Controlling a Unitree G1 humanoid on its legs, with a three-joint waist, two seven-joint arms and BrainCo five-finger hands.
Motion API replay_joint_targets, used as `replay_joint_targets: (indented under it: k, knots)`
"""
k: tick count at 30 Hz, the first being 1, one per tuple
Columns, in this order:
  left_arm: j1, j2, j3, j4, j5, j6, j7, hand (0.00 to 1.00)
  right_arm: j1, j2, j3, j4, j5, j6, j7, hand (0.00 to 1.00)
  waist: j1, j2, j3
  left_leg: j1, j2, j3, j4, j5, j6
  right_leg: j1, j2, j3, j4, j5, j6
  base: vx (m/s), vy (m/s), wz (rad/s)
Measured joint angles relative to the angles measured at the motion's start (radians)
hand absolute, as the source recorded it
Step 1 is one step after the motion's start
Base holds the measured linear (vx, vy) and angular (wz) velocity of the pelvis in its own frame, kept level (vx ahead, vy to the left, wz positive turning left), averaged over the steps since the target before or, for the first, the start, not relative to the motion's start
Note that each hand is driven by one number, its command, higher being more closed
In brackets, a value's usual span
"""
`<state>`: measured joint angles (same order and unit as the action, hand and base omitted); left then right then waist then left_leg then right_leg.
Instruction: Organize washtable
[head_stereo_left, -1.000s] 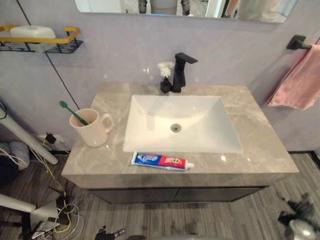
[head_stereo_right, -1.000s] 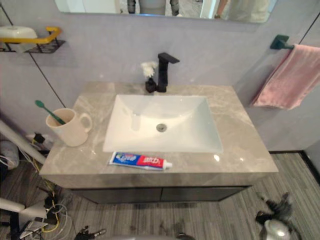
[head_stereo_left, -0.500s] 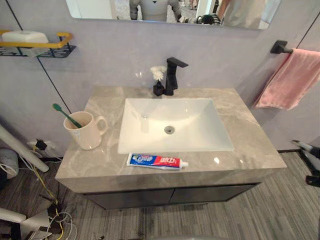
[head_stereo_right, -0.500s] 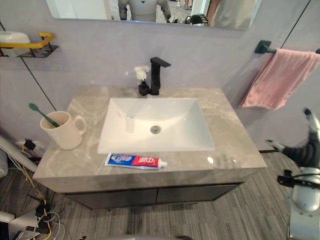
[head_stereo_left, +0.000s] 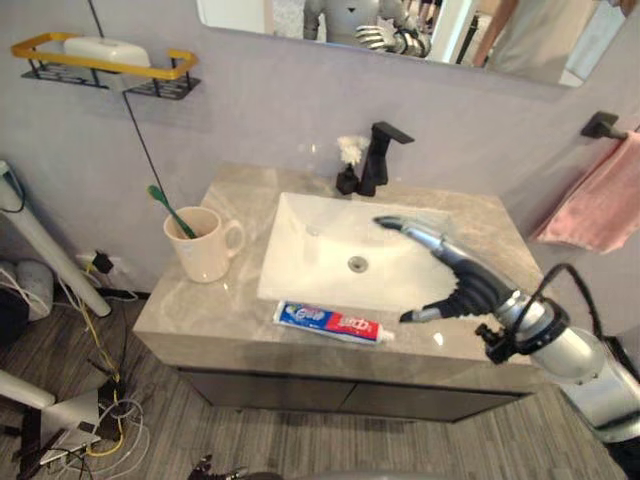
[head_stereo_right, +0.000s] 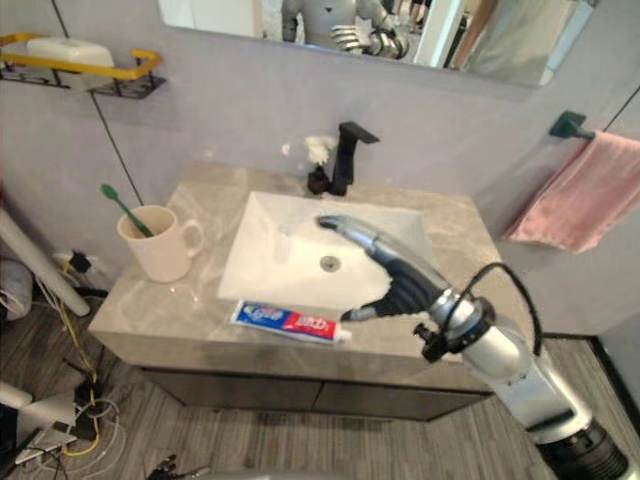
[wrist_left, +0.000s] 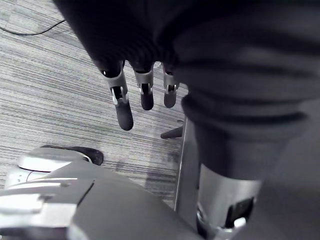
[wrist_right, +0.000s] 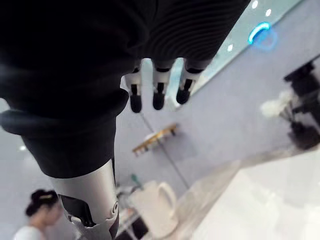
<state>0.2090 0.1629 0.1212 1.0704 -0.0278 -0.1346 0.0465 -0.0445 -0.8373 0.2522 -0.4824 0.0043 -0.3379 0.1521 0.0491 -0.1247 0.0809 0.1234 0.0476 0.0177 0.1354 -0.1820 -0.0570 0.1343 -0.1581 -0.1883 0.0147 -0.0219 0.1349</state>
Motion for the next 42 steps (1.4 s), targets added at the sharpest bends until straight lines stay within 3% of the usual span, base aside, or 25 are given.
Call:
replay_joint_targets:
  k: [7, 14, 16, 22, 35, 42]
  knots:
    - [-0.032, 0.002, -0.011, 0.027, 0.001, 0.001, -0.001, 0.00, 0.005, 0.013, 0.081, 0.014, 0.005, 0.047, 0.029, 0.00, 0.020, 0.006, 0.005, -0.007, 0.001, -0.006, 0.006, 0.000, 0.000, -0.001, 0.001, -0.004, 0.000, 0.000, 0.000, -0.01, -0.003, 0.02]
    - [-0.042, 0.011, -0.043, 0.031, 0.000, 0.008, 0.001, 0.00, 0.123, 0.294, 0.106, 0.121, -0.151, 0.138, 0.007, 0.00, 0.020, 0.006, 0.007, -0.027, 0.001, -0.010, 0.016, 0.000, 0.000, -0.018, 0.002, -0.007, -0.002, 0.000, -0.001, -0.01, -0.001, 0.00]
    - [-0.051, 0.011, -0.047, 0.042, -0.001, 0.015, 0.004, 0.00, 0.180, 0.417, 0.106, 0.147, -0.237, 0.161, -0.025, 0.00, 0.020, 0.010, 0.010, -0.029, 0.002, -0.012, 0.019, 0.000, -0.001, -0.016, 0.002, -0.012, -0.007, 0.001, -0.002, -0.01, -0.008, 0.03]
    - [-0.063, 0.013, -0.054, 0.052, -0.001, 0.023, 0.022, 0.00, 0.231, 0.612, 0.107, 0.202, -0.394, 0.213, -0.095, 0.00, 0.020, 0.016, 0.019, -0.038, 0.003, -0.016, 0.024, -0.001, -0.001, -0.016, 0.005, -0.020, -0.021, 0.010, -0.013, 0.00, 0.000, 0.00]
    - [-0.071, 0.025, -0.053, 0.039, -0.002, 0.043, 0.044, 0.00, 0.231, 0.708, 0.105, 0.229, -0.646, 0.287, -0.155, 0.00, 0.022, -0.006, 0.047, -0.061, 0.004, -0.025, 0.045, -0.007, -0.003, -0.018, 0.007, -0.029, -0.031, 0.017, -0.013, -0.01, 0.000, 0.01]
    - [-0.072, 0.027, -0.051, 0.037, -0.003, 0.043, 0.044, 0.00, 0.231, 0.723, 0.100, 0.235, -0.694, 0.316, -0.156, 0.00, 0.022, -0.011, 0.051, -0.067, 0.011, -0.017, 0.059, -0.024, -0.003, -0.020, 0.014, -0.026, -0.036, 0.018, -0.014, 0.01, 0.003, -0.03]
